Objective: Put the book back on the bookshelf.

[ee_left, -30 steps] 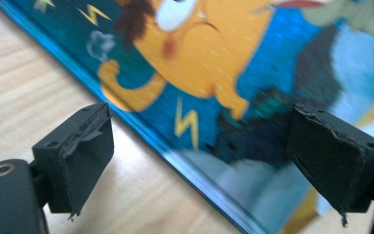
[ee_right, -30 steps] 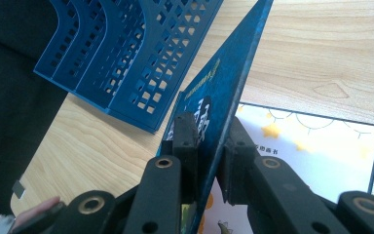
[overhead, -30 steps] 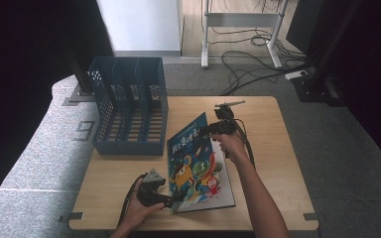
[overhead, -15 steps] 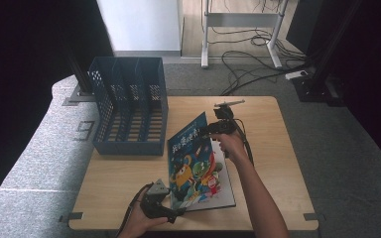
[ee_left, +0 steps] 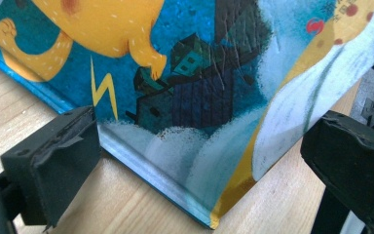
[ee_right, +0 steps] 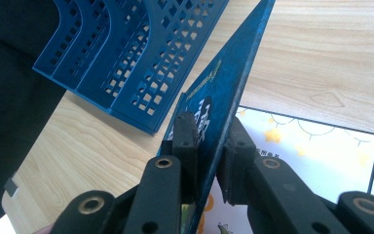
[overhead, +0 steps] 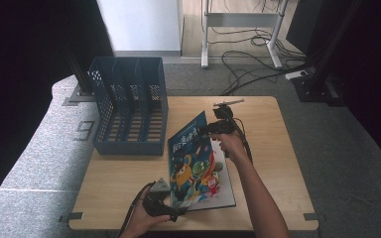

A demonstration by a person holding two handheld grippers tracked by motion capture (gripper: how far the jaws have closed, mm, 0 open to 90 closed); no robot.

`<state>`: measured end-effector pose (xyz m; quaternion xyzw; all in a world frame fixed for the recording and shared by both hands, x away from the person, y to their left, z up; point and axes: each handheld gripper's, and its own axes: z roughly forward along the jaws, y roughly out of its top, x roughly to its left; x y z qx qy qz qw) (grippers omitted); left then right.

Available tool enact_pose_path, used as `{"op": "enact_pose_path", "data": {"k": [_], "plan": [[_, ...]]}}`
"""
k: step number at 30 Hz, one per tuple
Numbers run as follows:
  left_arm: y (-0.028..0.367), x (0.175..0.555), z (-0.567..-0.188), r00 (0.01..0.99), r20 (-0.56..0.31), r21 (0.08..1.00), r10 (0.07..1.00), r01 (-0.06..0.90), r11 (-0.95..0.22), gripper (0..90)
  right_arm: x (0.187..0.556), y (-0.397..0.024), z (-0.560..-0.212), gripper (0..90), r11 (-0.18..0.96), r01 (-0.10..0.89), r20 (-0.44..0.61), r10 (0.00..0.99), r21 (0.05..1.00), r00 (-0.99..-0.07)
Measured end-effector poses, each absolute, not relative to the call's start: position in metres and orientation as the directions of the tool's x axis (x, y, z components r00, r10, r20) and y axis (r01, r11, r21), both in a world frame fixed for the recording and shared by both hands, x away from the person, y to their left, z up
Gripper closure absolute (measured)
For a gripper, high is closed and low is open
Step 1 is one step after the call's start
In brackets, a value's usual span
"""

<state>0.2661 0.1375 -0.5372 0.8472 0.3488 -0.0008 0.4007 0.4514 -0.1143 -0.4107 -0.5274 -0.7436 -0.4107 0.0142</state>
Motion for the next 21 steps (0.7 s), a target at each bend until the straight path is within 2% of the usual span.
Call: {"op": "enact_pose_path", "data": {"k": [13, 21], "plan": [[0.131, 0.279, -0.538, 0.743, -0.279, 0.674, 0.608, 0.603, -0.427, 0.8, 0.441, -0.117, -0.390, 78.3, 0.122, 0.719, 0.366, 0.795, 0.684, -0.484], [0.129, 0.284, -0.538, 0.740, -0.273, 0.667, 0.615, 0.606, -0.434, 0.1, 0.438, -0.120, -0.386, 78.3, 0.116, 0.696, 0.356, 0.792, 0.709, -0.495]]}}
